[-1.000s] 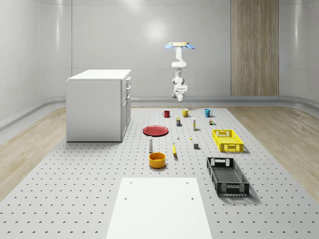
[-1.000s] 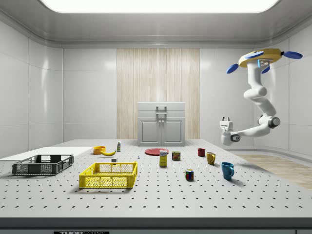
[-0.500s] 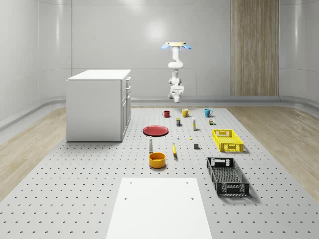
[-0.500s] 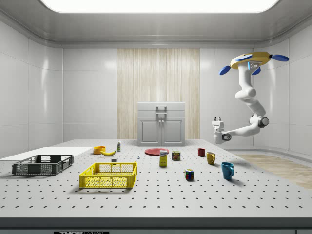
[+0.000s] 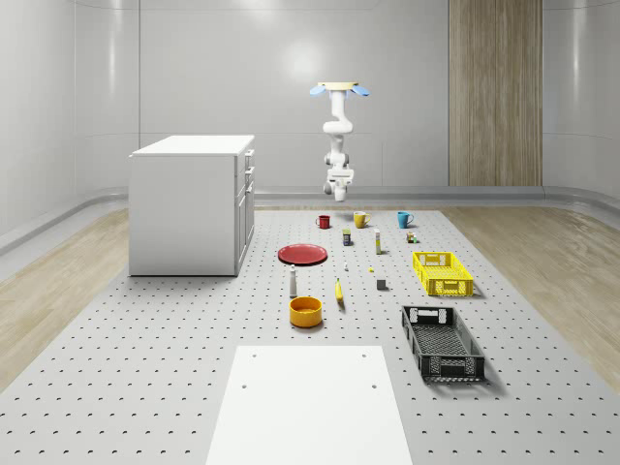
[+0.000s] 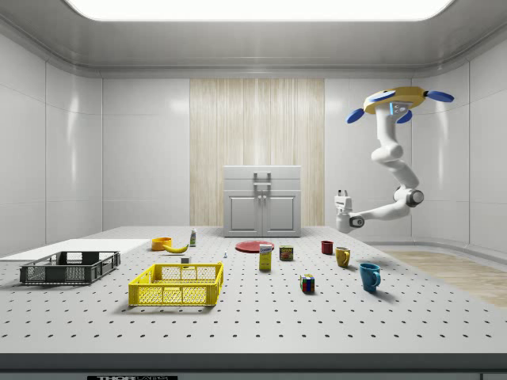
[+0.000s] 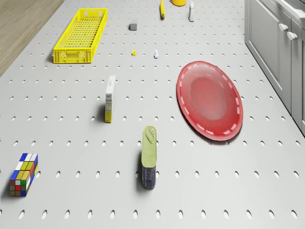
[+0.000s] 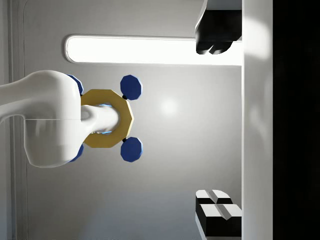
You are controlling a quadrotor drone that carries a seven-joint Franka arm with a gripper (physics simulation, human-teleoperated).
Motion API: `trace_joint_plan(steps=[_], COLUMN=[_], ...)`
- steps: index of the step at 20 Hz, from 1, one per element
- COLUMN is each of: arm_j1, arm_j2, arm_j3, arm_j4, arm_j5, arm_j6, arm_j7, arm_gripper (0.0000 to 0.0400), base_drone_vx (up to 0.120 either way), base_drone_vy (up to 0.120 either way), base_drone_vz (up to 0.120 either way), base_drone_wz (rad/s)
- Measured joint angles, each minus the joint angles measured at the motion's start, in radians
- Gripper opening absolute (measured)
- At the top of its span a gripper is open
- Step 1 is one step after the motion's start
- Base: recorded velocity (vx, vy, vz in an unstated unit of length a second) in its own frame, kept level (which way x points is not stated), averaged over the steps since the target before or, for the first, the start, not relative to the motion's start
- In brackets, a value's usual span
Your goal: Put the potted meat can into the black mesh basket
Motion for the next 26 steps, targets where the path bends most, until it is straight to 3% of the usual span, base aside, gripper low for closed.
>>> trace_joint_plan(steps=[10, 16, 22, 26], arm_j1=[-0.012, -0.036, -0.102, -0.192], arm_j2=[-0.006, -0.011, -0.030, -0.067], arm_j3=[0.038, 0.117, 0.320, 0.553], arm_j4=[-0.007, -0.020, -0.093, -0.255], arm_j5=[-0.053, -0.165, -0.457, -0.820], arm_j6=[0.008, 0.014, 0.028, 0.046], arm_j7=[0.007, 0.022, 0.066, 0.140], arm_gripper=[0.0400, 0.0400, 0.0400, 0.0400], base_drone_vx=[0.120, 0.120, 0.120, 0.120], base_drone_vy=[0.000, 0.000, 0.000, 0.000], base_drone_vz=[0.000, 0.000, -0.033, -0.100], base_drone_wz=[0.000, 0.000, 0.000, 0.000])
